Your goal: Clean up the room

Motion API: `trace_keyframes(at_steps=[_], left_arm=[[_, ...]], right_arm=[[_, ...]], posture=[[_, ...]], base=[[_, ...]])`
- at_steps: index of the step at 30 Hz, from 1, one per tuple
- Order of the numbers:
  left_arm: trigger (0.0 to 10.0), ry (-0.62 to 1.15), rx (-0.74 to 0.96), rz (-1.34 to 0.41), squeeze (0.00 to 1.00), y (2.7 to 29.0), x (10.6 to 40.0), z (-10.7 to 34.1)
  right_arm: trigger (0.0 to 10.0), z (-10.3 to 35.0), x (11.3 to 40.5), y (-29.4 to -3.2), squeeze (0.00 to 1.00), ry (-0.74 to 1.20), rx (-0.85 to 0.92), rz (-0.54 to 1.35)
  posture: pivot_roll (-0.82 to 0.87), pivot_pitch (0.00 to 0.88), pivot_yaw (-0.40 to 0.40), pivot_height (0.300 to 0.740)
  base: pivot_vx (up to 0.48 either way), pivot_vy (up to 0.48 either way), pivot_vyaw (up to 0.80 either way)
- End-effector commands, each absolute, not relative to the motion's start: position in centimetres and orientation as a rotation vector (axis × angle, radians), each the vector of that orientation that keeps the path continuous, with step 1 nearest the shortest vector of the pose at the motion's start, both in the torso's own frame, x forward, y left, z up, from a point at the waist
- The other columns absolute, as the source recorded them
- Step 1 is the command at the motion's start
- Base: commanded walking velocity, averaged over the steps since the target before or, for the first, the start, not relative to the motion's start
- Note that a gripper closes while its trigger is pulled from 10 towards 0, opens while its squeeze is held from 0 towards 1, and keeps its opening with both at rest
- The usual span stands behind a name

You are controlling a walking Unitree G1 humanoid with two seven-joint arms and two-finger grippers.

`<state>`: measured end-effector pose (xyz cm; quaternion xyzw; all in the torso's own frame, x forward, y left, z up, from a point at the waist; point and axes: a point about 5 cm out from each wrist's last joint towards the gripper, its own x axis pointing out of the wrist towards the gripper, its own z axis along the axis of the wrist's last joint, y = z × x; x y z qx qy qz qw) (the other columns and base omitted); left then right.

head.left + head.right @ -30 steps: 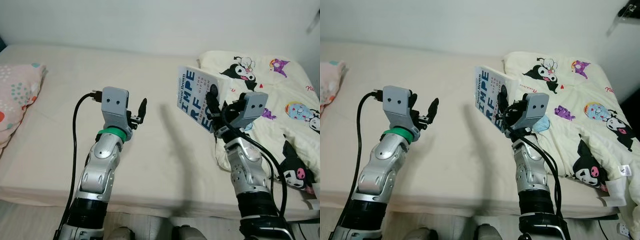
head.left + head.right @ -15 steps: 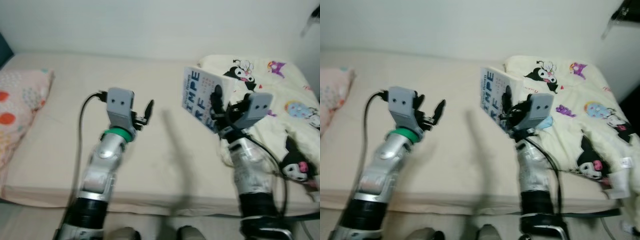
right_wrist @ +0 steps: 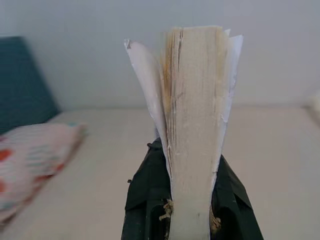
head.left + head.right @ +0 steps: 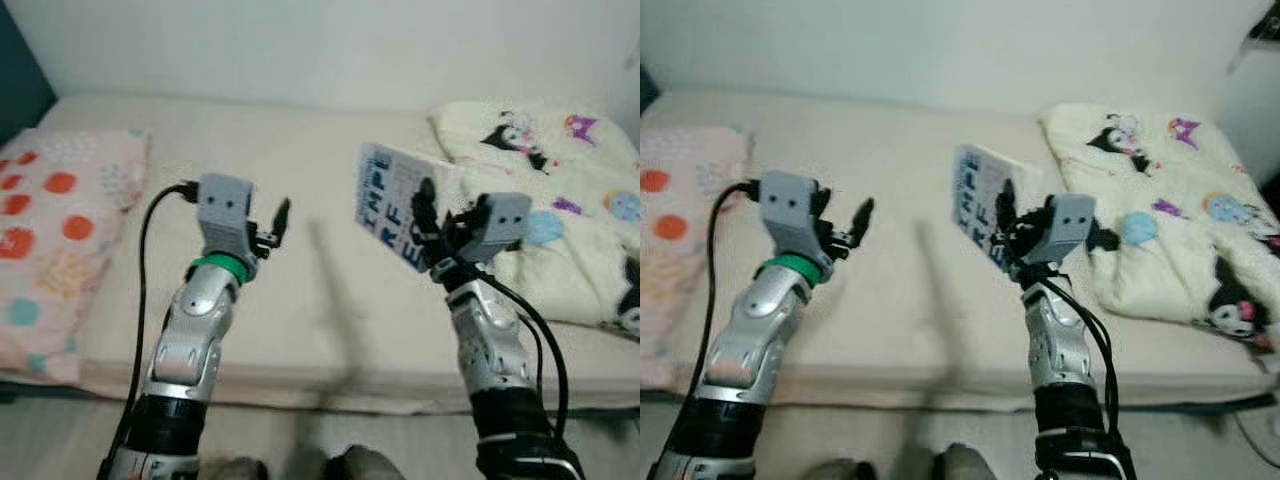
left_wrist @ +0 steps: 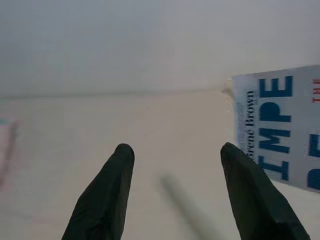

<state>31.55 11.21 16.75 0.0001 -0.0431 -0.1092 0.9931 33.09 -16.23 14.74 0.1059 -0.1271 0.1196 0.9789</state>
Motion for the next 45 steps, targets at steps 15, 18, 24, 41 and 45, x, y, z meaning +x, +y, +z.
trace_keyframes(at_steps=[15, 18, 24, 41, 45], left_arm=[[10.0, -0.076, -0.004, -0.236, 0.0, 10.85, 31.5, 16.47], [10.0, -0.078, -0.001, -0.234, 0.0, 10.9, 31.53, 16.51], [10.0, -0.099, 0.03, -0.229, 0.0, 10.9, 31.51, 16.63], [10.0, -0.094, 0.037, -0.243, 0.0, 10.5, 31.32, 16.5], [10.0, -0.097, 0.044, -0.241, 0.0, 10.48, 31.3, 16.46]], right_arm=[[10.0, 15.03, 33.04, -16.57, 0.0, -0.286, 0.218, 0.226], [10.0, 15.02, 33.07, -16.5, 0.0, -0.286, 0.218, 0.225], [10.0, 14.99, 33.05, -16.47, 0.0, -0.285, 0.218, 0.224], [10.0, 14.83, 32.93, -16.65, 0.0, -0.283, 0.218, 0.217], [10.0, 14.82, 32.92, -16.66, 0.0, -0.283, 0.218, 0.217]], posture=[[0.03, 0.0, 0.012, 0.74], [0.03, 0.001, 0.013, 0.74], [0.03, 0.002, 0.015, 0.74], [0.02, 0.009, 0.017, 0.74], [0.02, 0.01, 0.017, 0.74]], base=[[0.0, 0.48, 0.0], [0.0, 0.392, 0.0], [0.0, -0.134, 0.0], [0.0, -0.309, 0.0], [0.0, 0.0, 0.0]])
